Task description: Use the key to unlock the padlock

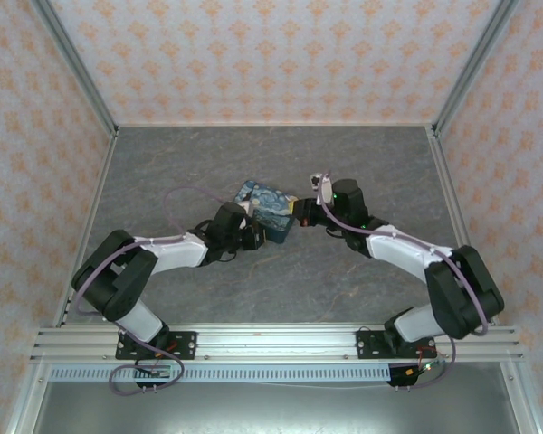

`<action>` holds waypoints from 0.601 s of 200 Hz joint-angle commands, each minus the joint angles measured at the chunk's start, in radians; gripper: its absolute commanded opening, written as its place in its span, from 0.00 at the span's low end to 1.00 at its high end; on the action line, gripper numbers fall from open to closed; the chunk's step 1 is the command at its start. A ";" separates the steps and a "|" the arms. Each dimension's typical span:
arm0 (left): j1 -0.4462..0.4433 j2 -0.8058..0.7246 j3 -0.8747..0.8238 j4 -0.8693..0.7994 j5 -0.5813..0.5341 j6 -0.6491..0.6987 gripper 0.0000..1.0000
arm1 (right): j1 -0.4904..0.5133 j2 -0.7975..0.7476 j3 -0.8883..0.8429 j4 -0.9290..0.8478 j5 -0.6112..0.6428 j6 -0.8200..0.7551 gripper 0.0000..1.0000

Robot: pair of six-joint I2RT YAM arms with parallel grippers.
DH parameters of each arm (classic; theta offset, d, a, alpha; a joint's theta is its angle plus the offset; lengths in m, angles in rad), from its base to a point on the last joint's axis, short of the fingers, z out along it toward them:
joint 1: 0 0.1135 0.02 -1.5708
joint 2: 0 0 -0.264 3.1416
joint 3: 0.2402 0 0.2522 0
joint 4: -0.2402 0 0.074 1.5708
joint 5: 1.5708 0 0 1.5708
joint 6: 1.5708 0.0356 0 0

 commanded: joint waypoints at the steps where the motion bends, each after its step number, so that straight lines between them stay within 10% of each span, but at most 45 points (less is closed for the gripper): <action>1: -0.009 -0.059 0.079 -0.132 0.036 -0.071 0.17 | 0.014 -0.076 -0.083 0.003 -0.008 -0.083 0.00; 120: 0.016 -0.093 0.251 -0.371 0.168 -0.179 0.13 | 0.159 0.020 -0.231 0.243 -0.016 -0.140 0.00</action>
